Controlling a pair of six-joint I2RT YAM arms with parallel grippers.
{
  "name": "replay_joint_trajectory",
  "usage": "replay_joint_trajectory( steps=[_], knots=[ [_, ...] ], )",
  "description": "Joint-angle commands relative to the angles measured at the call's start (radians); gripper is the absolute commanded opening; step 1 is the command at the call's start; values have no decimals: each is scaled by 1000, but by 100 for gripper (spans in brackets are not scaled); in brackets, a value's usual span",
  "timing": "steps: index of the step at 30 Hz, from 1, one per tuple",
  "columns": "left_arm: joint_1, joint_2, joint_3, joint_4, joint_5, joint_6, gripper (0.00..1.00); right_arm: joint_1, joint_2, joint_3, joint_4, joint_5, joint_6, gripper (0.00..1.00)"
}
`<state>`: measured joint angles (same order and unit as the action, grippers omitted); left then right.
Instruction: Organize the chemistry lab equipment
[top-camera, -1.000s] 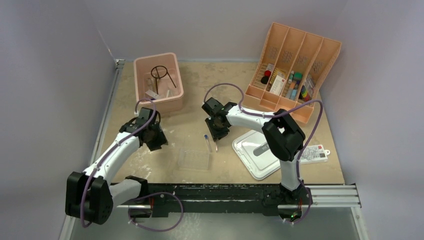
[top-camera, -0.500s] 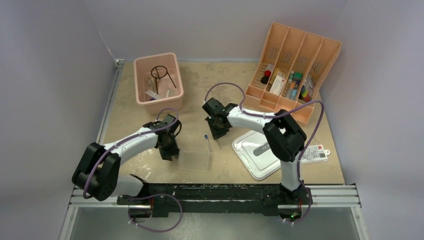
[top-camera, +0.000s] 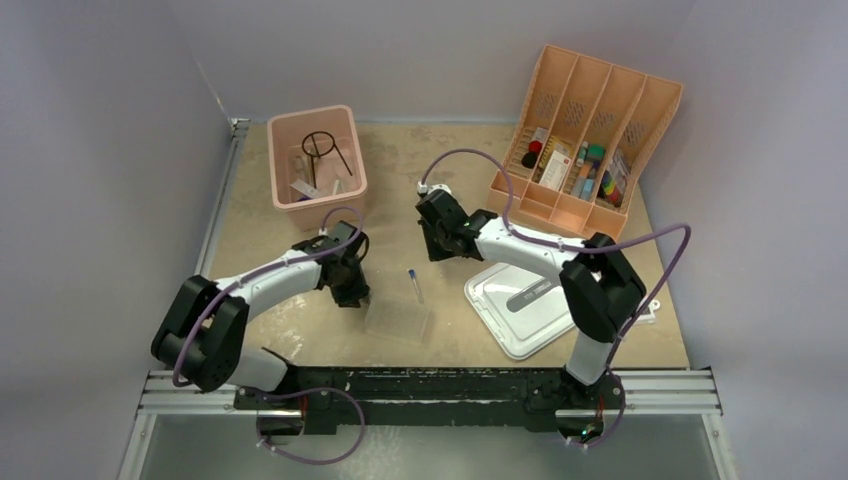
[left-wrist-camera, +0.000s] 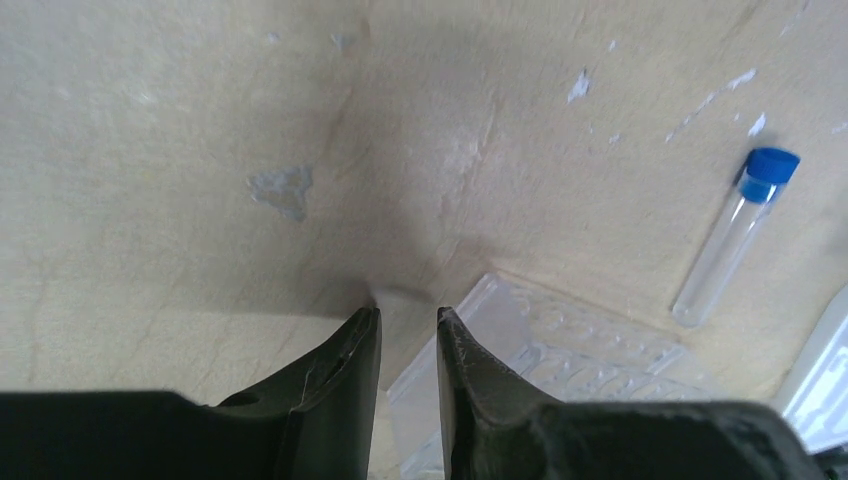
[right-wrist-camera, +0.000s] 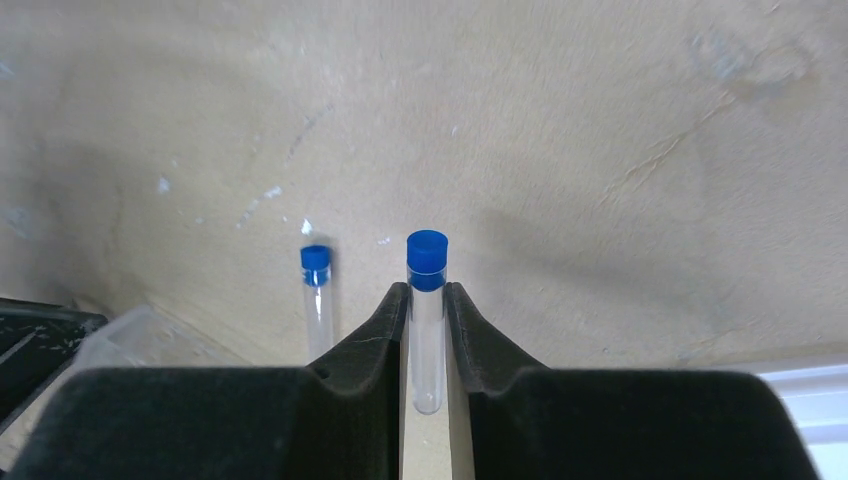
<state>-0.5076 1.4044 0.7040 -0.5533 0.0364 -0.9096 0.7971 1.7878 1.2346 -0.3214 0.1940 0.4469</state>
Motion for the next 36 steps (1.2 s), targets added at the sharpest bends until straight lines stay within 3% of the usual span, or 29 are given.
replay_joint_trajectory(
  steps=[1,4,7,9,15,17,24,30,36],
  knots=[
    [-5,-3,86,-10,-174,-22,26,-10,-77,-14,84,83,-5,16],
    [-5,-30,160,-59,-326,-19,26,-19,-124,-18,114,85,-1,16],
    [-4,-96,235,-29,-368,3,35,-34,-166,-8,138,60,12,16],
    [-5,-144,261,37,-322,32,44,-54,-188,9,151,22,28,16],
    [-5,-176,272,294,3,126,64,-121,-236,71,172,-97,103,16],
    [-6,-174,276,344,78,144,67,-141,-255,80,188,-139,133,16],
    [-9,-178,229,675,254,90,65,-177,-305,115,224,-262,237,17],
    [-18,-93,296,719,367,36,60,-182,-330,118,262,-337,323,17],
    [-19,-97,284,740,407,36,39,-192,-336,132,256,-388,379,17]
  ],
)
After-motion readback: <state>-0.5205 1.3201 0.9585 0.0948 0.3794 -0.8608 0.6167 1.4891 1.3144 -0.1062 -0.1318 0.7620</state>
